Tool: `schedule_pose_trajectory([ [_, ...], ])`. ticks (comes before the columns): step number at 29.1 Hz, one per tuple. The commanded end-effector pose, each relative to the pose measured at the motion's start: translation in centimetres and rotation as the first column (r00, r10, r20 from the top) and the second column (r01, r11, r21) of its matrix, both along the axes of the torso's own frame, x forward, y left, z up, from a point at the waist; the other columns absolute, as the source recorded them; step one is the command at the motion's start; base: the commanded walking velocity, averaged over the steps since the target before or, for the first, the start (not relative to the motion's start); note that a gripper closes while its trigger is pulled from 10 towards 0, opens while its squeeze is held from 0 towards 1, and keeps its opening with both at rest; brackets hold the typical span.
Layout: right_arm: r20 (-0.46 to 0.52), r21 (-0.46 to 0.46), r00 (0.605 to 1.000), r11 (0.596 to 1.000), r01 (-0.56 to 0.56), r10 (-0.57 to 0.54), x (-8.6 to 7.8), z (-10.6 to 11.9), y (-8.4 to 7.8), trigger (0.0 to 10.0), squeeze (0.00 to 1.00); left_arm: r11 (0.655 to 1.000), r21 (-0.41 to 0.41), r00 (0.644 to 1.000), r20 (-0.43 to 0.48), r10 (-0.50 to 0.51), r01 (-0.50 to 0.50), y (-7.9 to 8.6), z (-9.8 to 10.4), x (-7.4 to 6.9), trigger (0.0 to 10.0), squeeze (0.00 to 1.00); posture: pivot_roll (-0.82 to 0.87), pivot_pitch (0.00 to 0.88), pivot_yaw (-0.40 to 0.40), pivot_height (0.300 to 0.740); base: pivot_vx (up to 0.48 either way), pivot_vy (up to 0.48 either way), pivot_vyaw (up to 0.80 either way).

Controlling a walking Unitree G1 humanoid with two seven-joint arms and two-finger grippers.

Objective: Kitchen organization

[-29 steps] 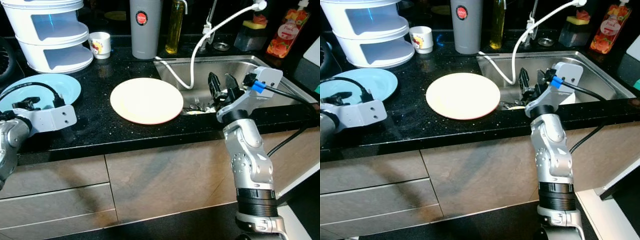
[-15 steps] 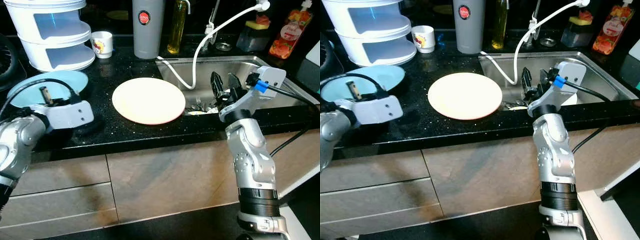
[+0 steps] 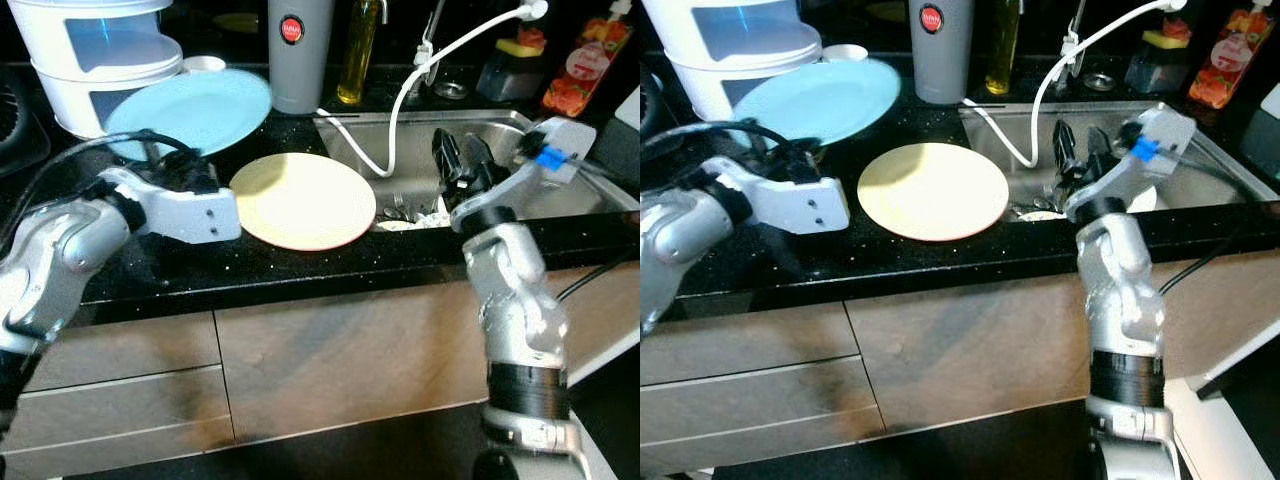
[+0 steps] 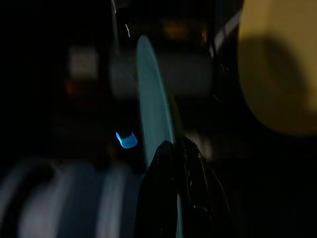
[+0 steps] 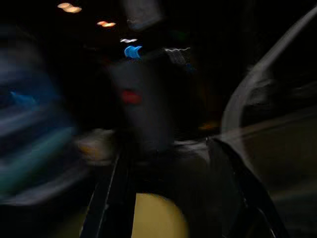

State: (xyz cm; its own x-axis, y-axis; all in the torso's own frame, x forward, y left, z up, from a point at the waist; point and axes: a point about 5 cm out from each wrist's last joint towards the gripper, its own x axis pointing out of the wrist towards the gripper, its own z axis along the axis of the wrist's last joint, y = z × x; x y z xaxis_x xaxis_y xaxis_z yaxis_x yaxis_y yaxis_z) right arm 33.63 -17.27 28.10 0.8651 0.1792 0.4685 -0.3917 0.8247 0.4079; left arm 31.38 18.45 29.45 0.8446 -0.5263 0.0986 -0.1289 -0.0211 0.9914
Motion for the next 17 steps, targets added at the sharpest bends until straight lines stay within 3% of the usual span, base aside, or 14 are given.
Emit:
schedule_pose_trajectory([
  [1,-0.01,0.056,0.988,0.987,-0.151,0.151,-0.2,0.1,0.5,10.0,0.0,0.995,0.068,0.998,0.011,-0.068,0.067,-0.6,-0.2,-0.2,10.0,0.0,0.18,0.035,-0.082,0.74,0.0,0.0,0.0],
  [2,-0.01,0.056,0.988,0.987,-0.151,0.151,-0.2,0.1,0.5,10.0,0.0,0.995,0.068,0.998,0.011,-0.068,0.067,-0.6,-0.2,-0.2,10.0,0.0,0.18,0.035,-0.082,0.74,0.0,0.0,0.0],
  [3,-0.008,0.082,0.974,0.971,-0.226,0.228,-0.4,0.2,1.0,10.0,0.0,0.994,0.069,0.996,0.025,-0.09,0.088,-1.0,-0.3,-0.1,10.0,0.0,0.18,0.034,-0.082,0.74,0.0,0.0,0.0],
  [6,-0.049,0.208,0.906,0.892,-0.402,0.42,-0.3,0.1,2.4,10.0,0.0,0.978,0.075,0.978,0.063,-0.201,0.197,-3.3,-0.5,-0.1,10.0,0.0,0.17,0.028,-0.086,0.74,0.0,0.0,0.0],
  [11,-0.055,0.245,0.882,0.863,-0.442,0.467,-0.2,0.0,3.0,10.0,0.0,0.964,0.062,0.962,0.075,-0.263,0.259,-4.5,-0.5,-0.2,10.0,0.0,0.17,0.027,-0.088,0.74,0.0,0.0,0.0],
  [14,-0.023,0.343,0.823,0.778,-0.526,0.567,-0.5,0.3,3.6,10.0,0.0,0.937,0.057,0.929,0.123,-0.349,0.344,-6.1,-0.2,-0.2,10.0,0.0,0.17,0.024,-0.095,0.74,0.0,0.0,0.0],
  [17,-0.031,0.382,0.808,0.754,-0.534,0.588,-0.4,0.2,3.8,10.0,0.0,0.926,0.063,0.917,0.127,-0.377,0.372,-6.6,-0.2,-0.1,10.0,0.0,0.17,0.024,-0.095,0.74,0.0,0.0,0.0],
])
